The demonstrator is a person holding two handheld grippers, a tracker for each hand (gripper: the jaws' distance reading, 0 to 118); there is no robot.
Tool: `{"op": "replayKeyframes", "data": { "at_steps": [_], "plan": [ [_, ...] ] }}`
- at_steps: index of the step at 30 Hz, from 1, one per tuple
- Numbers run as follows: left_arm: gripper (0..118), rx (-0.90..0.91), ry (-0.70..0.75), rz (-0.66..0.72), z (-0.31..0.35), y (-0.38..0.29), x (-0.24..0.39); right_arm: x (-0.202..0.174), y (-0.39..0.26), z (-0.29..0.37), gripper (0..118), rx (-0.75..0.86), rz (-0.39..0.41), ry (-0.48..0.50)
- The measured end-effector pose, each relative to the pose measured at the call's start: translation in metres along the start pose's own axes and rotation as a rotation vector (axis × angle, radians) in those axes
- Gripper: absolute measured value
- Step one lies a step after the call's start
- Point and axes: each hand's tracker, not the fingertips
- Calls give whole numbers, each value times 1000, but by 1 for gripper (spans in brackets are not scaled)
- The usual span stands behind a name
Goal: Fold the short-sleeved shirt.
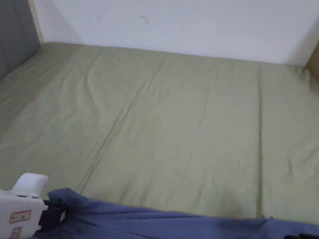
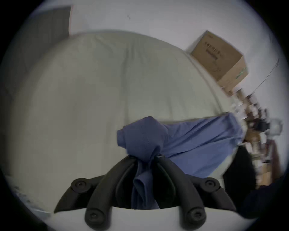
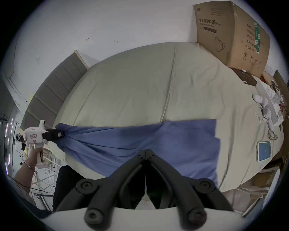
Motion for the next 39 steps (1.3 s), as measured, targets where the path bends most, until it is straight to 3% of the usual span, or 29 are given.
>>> {"op": "replayKeyframes", "data": {
  "at_steps": [2, 7, 14, 16, 19, 20, 21, 27, 29, 32, 35, 36, 37, 38, 39],
  "plan": [
    [12, 9, 40, 48, 14, 6, 0, -4, 1, 5, 0, 18, -9, 20],
    [12, -11, -158, 229, 23, 14, 19, -4, -1, 14, 0, 49, -46, 86],
    [12, -135, -480, 244, 1, 41, 149, 1, -4, 23, 0, 72, -27, 119],
    [24, -200, -515, 217, -21, 47, 175, 4, -5, 26, 0, 78, -28, 124],
    [72, -250, -560, 209, -48, 49, 208, 4, -6, 34, 0, 83, -32, 121],
    [94, -256, -580, 210, -55, 48, 215, 7, -7, 36, 0, 85, -37, 119],
    [106, -260, -599, 209, -59, 48, 220, 9, -9, 36, 0, 84, -38, 118],
    [106, -233, -662, 277, -58, 54, 201, 27, -11, 39, 0, 80, -64, 89],
    [106, -290, -517, 259, -56, 56, 184, 29, -11, 38, 0, 78, -70, 87],
    [106, -205, -499, 200, -46, 48, 166, 30, -11, 35, 0, 77, -83, 87],
    [103, -213, -474, 202, -47, 41, 155, 30, -11, 32, 0, 72, -85, 100],
    [92, -237, -463, 212, -46, 36, 162, 29, -10, 31, 0, 70, -85, 104],
    [67, -274, -466, 224, -52, 33, 163, 29, -10, 30, 0, 67, -81, 108],
    [19, -292, -482, 234, -57, 30, 164, 29, -10, 29, 0, 66, -79, 108],
    [2, -290, -493, 235, -61, 27, 165, 29, -10, 29, 0, 64, -78, 107]
  ]
}}
